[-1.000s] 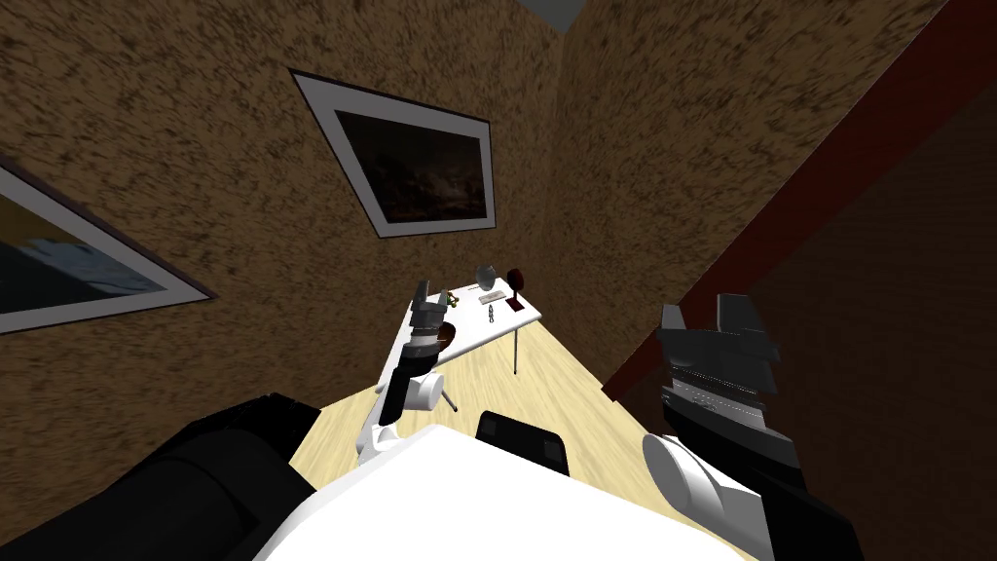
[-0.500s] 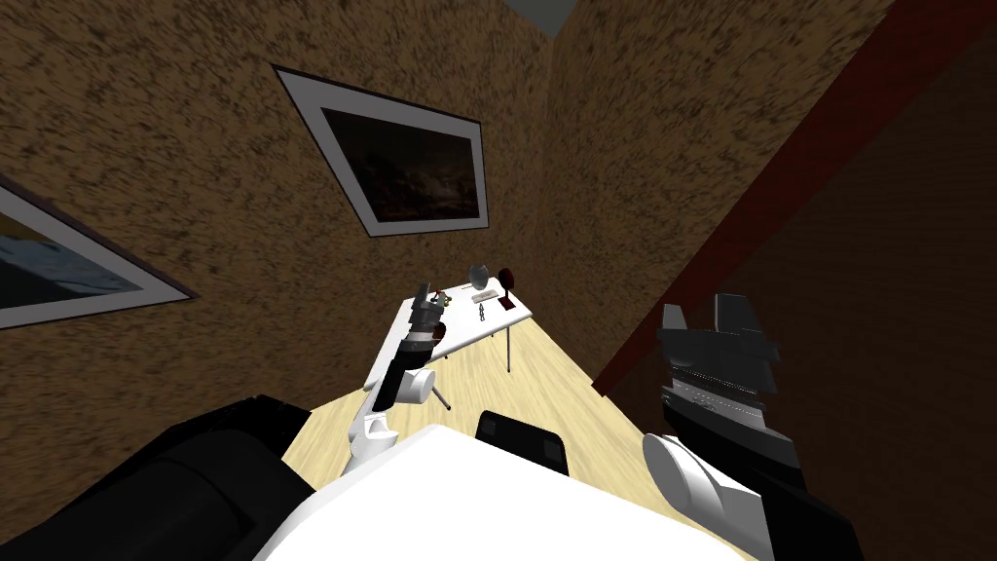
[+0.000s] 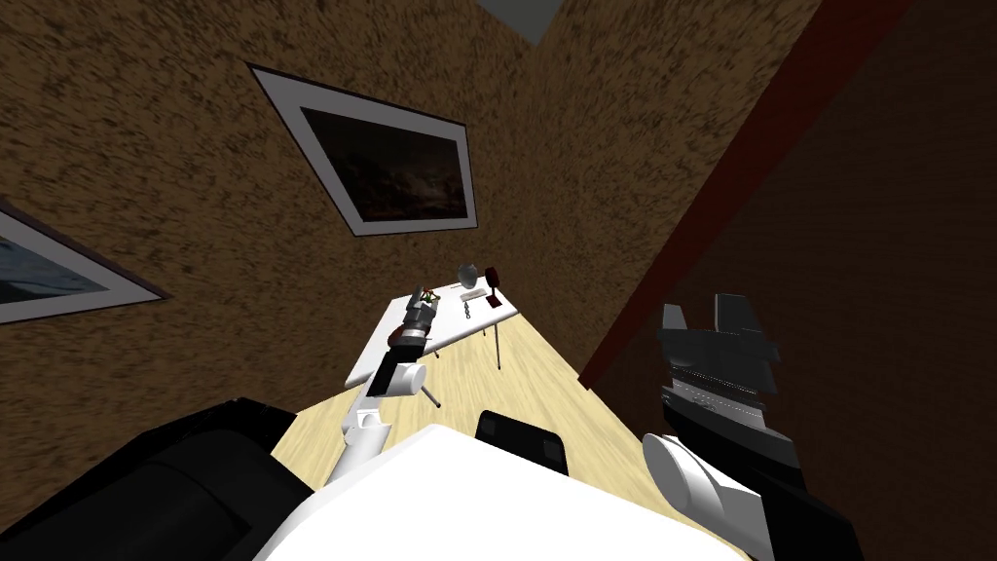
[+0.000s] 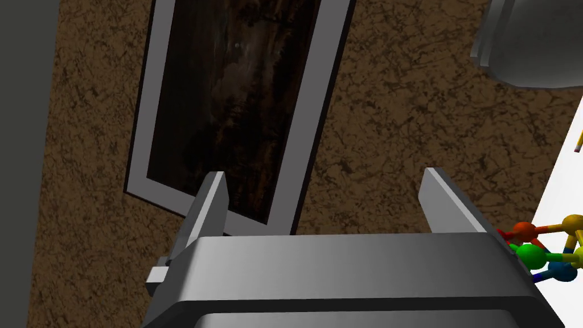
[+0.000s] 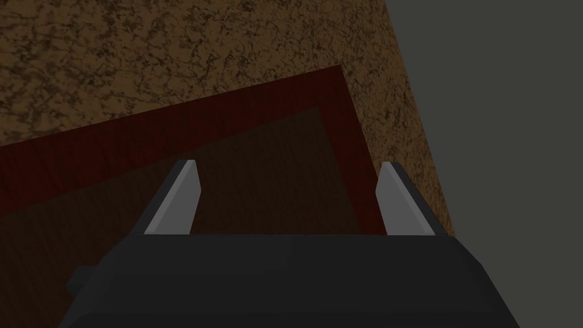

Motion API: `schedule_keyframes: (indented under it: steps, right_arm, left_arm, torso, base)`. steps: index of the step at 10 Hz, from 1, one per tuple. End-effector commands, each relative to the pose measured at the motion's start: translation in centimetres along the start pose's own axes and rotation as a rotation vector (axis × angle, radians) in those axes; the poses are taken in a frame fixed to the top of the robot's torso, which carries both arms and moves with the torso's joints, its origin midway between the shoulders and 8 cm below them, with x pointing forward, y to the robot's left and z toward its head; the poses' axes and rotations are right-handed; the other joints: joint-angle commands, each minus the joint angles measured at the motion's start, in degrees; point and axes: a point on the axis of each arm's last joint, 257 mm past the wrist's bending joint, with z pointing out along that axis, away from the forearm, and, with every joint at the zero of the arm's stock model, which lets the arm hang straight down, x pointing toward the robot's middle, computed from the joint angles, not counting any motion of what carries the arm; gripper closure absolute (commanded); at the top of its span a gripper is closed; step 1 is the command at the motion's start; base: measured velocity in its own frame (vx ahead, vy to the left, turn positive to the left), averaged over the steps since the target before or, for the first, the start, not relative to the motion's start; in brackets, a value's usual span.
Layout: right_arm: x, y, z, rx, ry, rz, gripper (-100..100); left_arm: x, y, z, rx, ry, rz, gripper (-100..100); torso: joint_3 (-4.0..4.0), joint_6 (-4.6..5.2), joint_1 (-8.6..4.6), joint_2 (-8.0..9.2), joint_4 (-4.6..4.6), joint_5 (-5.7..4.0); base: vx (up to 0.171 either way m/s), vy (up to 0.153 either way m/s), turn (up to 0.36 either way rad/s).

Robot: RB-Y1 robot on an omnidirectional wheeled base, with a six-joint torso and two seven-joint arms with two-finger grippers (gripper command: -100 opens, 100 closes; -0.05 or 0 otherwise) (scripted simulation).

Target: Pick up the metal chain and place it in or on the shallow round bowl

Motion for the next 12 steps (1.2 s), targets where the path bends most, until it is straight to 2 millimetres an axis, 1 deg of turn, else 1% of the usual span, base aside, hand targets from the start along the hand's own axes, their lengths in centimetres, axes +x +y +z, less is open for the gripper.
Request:
schedule_keyframes:
  steps: [1, 2, 3, 5, 6, 9, 10, 12]
  right_arm:
    - [0.0, 0.0, 0.0, 0.0, 0.0, 0.0, 0]
    - [0.0, 0.0, 0.0, 0.0, 0.0, 0.0, 0]
    - [0.0, 0.0, 0.0, 0.0, 0.0, 0.0, 0]
    - [0.0, 0.0, 0.0, 0.0, 0.0, 0.0, 0]
    - [0.0, 0.0, 0.0, 0.0, 0.0, 0.0, 0]
    - [0.0, 0.0, 0.0, 0.0, 0.0, 0.0, 0]
    - [0.0, 0.0, 0.0, 0.0, 0.0, 0.0, 0]
    - [0.0, 0.0, 0.0, 0.0, 0.0, 0.0, 0]
  left_arm:
    - [-2.9, 2.1, 0.0, -0.06, -0.057, -0.035, -100]
    - [-2.9, 2.1, 0.0, -0.06, -0.057, -0.035, -100]
    - [-4.7, 3.2, 0.0, -0.092, -0.093, -0.06, -100]
    - [-8.0, 5.1, -0.2, -0.145, -0.167, -0.118, -100]
    - [-8.1, 5.1, -0.2, -0.149, -0.17, -0.116, -100]
    - [-13.1, 7.6, -1.0, -0.213, -0.287, -0.216, -100]
    - [-13.2, 7.6, -1.0, -0.213, -0.289, -0.215, -100]
    - [-16.3, 8.8, -1.6, -0.237, -0.367, -0.288, -100]
  torso:
    - [0.0, 0.0, 0.0, 0.0, 0.0, 0.0]
    - [0.01, -0.01, 0.09, 0.03, 0.0, 0.01]
    - [0.02, 0.0, 0.38, 0.04, 0.01, 0.07]
    - [0.03, 0.01, 0.33, 0.06, 0.01, 0.07]
    - [0.03, 0.0, 0.15, 0.06, 0.01, 0.03]
    - [-0.09, 0.0, 0.36, -0.16, -0.04, 0.07]
    - [-0.08, 0.0, 0.3, -0.14, -0.03, 0.06]
    - [-0.09, 0.0, 0.44, -0.15, -0.03, 0.09]
  base:
    - [-0.014, -0.203, -0.041]
    - [-0.022, -0.115, -0.01]
    - [-0.021, -0.114, -0.048]
    - [-0.026, -0.181, -0.066]
    - [0.012, -0.159, 0.002]
    - [0.032, -0.143, -0.052]
    - [0.018, -0.12, -0.01]
    - [0.057, -0.126, -0.049]
